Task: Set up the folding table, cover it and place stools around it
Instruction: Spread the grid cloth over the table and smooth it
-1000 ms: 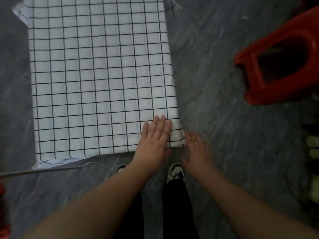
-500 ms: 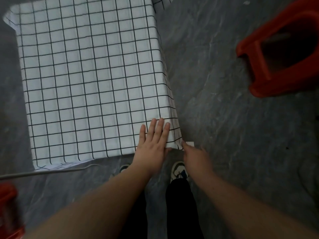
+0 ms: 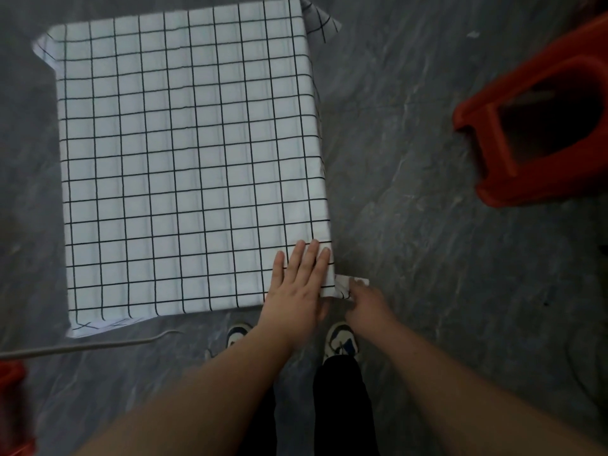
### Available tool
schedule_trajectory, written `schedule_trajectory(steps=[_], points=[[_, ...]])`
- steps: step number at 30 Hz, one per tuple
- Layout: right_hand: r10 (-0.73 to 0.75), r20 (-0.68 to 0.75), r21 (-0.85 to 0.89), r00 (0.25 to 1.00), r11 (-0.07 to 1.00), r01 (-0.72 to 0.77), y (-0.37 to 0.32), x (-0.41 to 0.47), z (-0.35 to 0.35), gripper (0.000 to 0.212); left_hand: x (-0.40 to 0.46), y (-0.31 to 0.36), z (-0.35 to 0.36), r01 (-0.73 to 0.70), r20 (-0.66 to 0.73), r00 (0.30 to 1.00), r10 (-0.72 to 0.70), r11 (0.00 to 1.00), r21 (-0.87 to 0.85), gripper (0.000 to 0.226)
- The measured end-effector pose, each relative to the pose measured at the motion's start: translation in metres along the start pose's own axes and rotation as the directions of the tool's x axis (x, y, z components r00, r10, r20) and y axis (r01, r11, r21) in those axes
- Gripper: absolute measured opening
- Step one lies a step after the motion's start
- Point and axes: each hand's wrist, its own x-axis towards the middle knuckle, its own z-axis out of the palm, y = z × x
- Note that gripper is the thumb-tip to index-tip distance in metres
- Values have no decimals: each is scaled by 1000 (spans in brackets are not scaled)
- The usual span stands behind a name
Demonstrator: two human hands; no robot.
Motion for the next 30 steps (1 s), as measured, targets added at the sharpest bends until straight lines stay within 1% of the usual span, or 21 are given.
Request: schedule_trajectory(steps=[2, 3, 4, 7, 9, 13, 15, 17, 19, 21, 24, 27, 30], points=[[-1, -75, -70, 997, 998, -4, -4, -2, -10, 83, -2, 3, -5, 12, 6, 1000, -12, 1000, -12, 95], [-48, -121, -91, 991, 995, 37, -4, -2, -13, 89, -2, 5, -6, 20, -4, 1000, -20, 1000, -9, 98], [-107, -147, -113, 983, 989, 91, -5, -3, -14, 91, -3, 6, -6, 28, -11, 1000, -28, 1000, 0, 100], [-239, -99, -186, 966, 958, 218, -10, -8, -5, 91, -3, 4, -1, 59, -14, 998, -59, 998, 37, 103], [-260, -108, -177, 960, 955, 239, -10, -7, 9, 88, -2, 1, 5, 72, -19, 997, -72, 996, 47, 100], [-229, -226, -33, 947, 973, 228, -15, -2, 25, 64, -1, -4, 13, 48, -41, 998, -46, 998, 46, 86], [-210, -242, 93, 947, 967, 238, -20, -2, 28, 63, 0, -4, 14, 43, -14, 999, -42, 997, 70, 90], [-206, -244, 164, 948, 954, 250, -18, 3, 33, 59, 0, -3, 13, 57, -11, 998, -56, 996, 71, 92], [-243, -263, 174, 934, 940, 294, -13, 10, 37, 54, 1, -2, 13, 74, -19, 997, -73, 995, 65, 92], [-274, -293, 165, 916, 929, 330, -12, 13, 37, 54, 1, -2, 12, 79, -20, 997, -78, 995, 63, 94], [-272, -315, 149, 909, 932, 330, -18, 9, 32, 56, 1, -2, 12, 68, -25, 997, -66, 995, 70, 96], [-235, -245, 204, 941, 936, 287, -19, 7, 32, 56, 1, -2, 12, 89, -6, 996, -88, 995, 47, 100], [-172, -146, 211, 974, 957, 200, -15, 6, 32, 50, 0, 0, 3, 84, 64, 994, -87, 996, 42, 99]])
